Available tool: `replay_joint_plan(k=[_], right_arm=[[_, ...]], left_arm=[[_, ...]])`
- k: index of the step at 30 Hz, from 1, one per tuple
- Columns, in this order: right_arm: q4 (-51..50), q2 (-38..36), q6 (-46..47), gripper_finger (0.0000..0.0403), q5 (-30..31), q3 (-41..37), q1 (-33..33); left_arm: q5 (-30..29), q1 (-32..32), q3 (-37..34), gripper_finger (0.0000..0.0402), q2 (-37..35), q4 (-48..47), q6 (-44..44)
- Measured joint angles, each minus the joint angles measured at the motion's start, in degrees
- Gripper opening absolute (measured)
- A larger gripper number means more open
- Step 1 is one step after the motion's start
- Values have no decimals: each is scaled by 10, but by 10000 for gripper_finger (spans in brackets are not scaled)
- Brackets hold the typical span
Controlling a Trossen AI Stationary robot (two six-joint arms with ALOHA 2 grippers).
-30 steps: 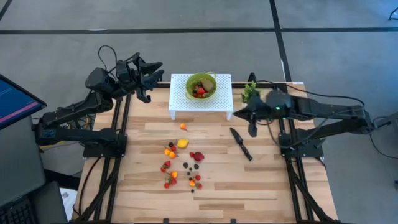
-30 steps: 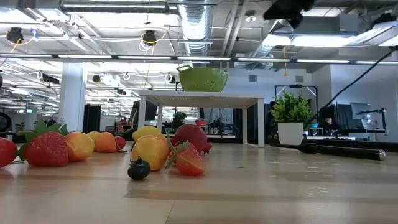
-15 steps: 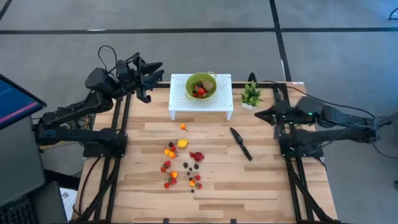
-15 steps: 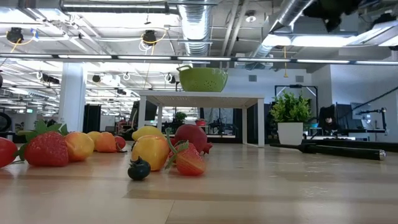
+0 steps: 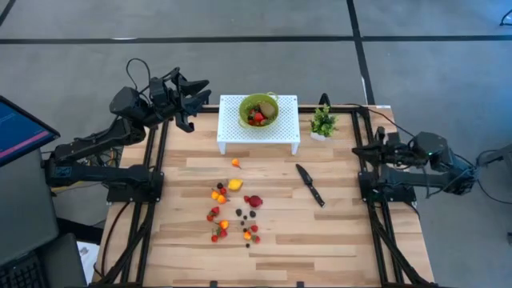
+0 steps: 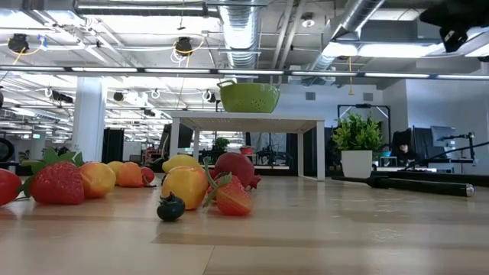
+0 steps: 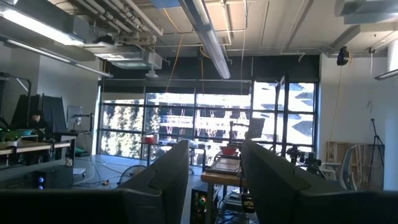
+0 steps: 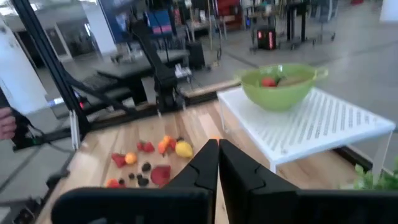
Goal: Pick & Place Fruit
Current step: Put the yellow peach into the green strainer bowl
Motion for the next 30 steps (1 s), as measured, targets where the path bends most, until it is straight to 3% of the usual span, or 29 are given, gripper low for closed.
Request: replay_joint_plan(k=[30], right_arm=[[0, -9, 0, 11, 0, 9, 0]], left_arm=[[0, 0, 0, 142, 0, 10, -15]])
